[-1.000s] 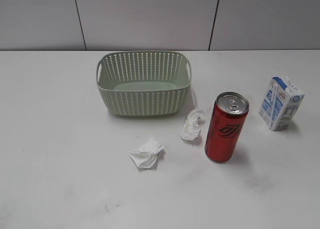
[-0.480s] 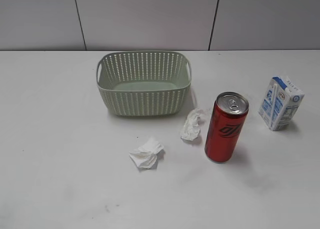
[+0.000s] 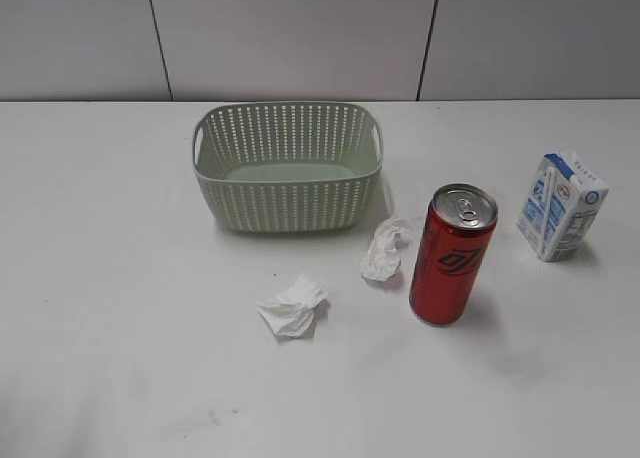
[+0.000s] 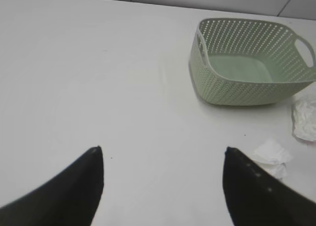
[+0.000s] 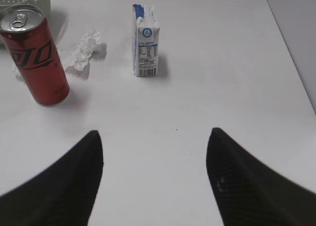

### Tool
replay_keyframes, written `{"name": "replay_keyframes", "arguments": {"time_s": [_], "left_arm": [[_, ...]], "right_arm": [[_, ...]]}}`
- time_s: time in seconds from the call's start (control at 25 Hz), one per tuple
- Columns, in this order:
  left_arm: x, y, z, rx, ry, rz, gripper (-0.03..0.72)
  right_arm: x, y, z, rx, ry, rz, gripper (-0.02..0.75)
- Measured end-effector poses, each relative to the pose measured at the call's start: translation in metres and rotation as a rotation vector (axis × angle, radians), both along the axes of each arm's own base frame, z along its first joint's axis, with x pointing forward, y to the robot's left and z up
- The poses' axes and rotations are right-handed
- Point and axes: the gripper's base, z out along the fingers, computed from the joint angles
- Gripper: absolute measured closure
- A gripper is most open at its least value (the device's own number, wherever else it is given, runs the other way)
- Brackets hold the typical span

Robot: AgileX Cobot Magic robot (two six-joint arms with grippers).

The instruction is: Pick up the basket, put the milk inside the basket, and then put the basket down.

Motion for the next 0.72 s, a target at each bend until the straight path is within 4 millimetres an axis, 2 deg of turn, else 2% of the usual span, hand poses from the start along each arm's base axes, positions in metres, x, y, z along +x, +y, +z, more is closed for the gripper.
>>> {"name": "replay_keyframes", "arguments": {"time_s": [0.24, 0.72], "left_arm": [[0.041, -0.011, 0.009, 0.032, 0.077, -0.051, 0.117], [0.157, -0.031, 0.030, 0.057, 0.233, -0.086, 0.117]], "right_arm": [[0.000, 0.000, 0.000, 0.000, 0.000, 0.000, 0.218], [0.000, 0.000, 0.000, 0.000, 0.000, 0.000, 0.218]]}}
